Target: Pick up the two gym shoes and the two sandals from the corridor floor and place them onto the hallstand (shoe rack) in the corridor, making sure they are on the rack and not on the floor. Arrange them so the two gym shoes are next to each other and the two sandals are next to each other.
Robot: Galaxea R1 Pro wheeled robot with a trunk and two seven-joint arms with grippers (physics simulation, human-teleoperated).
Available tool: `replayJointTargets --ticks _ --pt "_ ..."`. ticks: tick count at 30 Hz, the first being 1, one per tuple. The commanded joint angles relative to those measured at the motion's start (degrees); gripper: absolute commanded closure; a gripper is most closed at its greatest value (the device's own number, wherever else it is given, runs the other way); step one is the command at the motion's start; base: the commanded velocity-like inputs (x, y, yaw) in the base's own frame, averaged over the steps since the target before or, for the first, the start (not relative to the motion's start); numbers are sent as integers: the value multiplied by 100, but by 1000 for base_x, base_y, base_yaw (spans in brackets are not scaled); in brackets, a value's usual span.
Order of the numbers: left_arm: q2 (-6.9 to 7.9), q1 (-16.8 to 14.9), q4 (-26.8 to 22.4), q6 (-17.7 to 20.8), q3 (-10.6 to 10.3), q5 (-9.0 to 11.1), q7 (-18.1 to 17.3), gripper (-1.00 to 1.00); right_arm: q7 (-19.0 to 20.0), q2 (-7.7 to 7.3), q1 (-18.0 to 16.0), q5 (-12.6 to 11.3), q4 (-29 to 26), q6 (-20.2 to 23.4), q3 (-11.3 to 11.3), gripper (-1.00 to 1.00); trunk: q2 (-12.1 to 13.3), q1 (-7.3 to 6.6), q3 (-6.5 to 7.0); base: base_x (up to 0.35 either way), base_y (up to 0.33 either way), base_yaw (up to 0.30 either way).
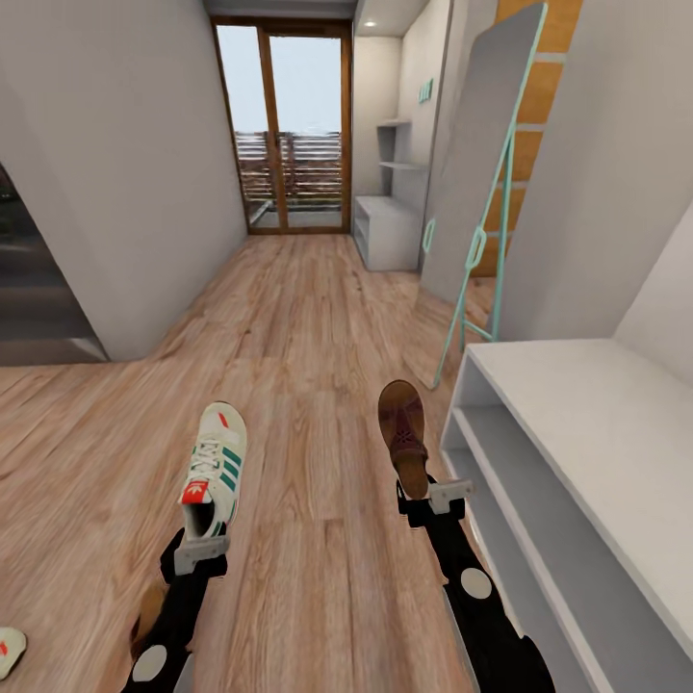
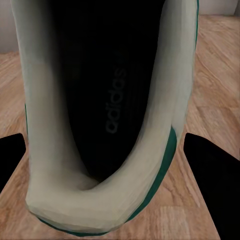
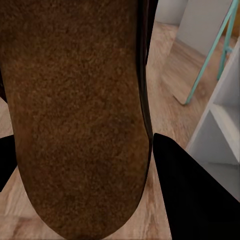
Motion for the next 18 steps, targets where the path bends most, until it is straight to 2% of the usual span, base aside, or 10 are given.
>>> replayJointTargets --ticks 1,18 --pt "-4 -3 1 -19 10 -26 12 100 12 4 -2 28 0 -14 -11 100 -2 2 -5 325 -60 0" --pt "1 32 -69 1 10 -18 12 100 12 4 -2 28 0 -14 -11 100 -2 2 -5 336 -65 0"
